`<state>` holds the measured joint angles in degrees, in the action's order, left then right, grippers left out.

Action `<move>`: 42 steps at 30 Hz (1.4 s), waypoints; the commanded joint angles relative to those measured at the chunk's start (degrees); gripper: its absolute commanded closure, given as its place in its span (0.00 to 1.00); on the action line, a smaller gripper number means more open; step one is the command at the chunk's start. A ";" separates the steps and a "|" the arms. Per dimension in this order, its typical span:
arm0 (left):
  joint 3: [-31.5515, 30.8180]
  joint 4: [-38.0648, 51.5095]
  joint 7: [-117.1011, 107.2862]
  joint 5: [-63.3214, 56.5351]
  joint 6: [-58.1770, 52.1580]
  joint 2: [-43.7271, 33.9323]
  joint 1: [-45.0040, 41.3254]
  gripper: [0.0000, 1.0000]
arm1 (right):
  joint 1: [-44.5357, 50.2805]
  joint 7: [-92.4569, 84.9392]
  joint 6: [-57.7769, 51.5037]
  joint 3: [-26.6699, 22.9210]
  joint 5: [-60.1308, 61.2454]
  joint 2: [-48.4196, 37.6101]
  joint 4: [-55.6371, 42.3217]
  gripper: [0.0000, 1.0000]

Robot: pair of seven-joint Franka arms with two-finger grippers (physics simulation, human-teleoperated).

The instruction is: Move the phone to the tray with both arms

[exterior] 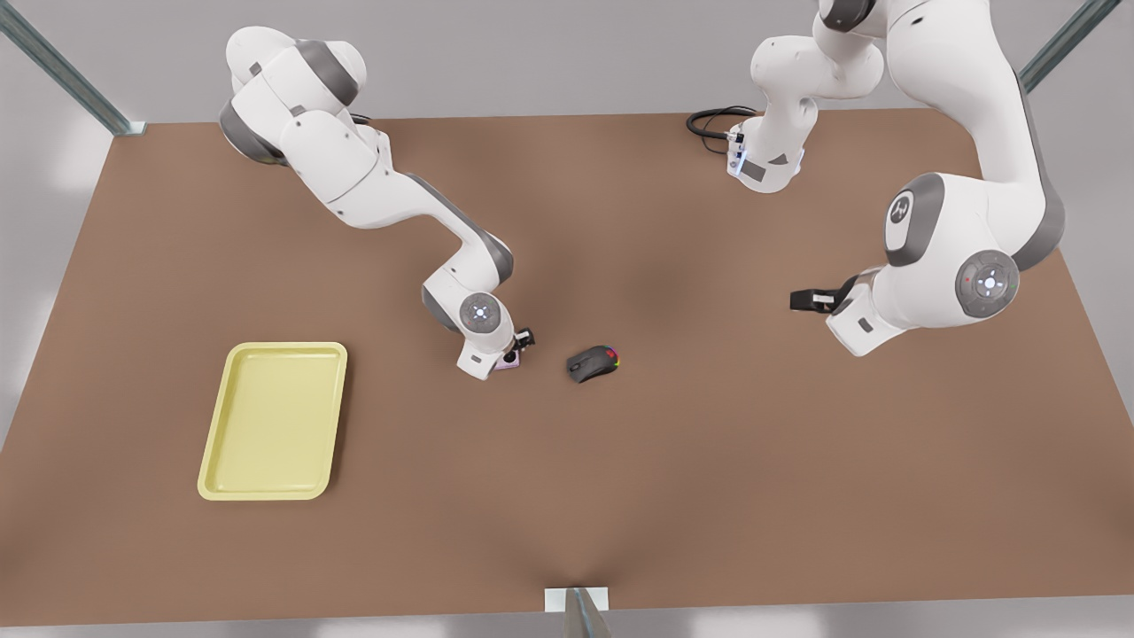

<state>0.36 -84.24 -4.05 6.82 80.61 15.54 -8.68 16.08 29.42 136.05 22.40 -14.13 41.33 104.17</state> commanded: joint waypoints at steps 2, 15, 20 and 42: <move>0.00 0.04 0.80 -0.05 0.33 0.20 -0.02 0.00 | -0.08 -2.35 0.27 0.01 0.07 -0.02 -0.02 0.08; -0.09 3.36 0.89 -0.05 -0.19 -1.92 -0.02 0.00 | -12.29 -11.91 -8.07 0.27 0.33 -9.59 -0.46 0.24; 0.17 5.84 0.01 -0.66 -0.63 -3.49 0.07 0.00 | -35.23 -44.53 -8.25 0.27 0.51 -10.30 1.91 0.24; -7.04 2.76 -0.17 -4.27 2.00 -7.45 7.01 0.00 | -13.62 -25.90 -48.24 -21.61 13.86 -29.55 -22.78 0.00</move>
<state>-6.62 -81.46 -4.04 2.76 83.13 8.21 -1.62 1.58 2.99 90.82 1.01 -1.87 11.00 81.64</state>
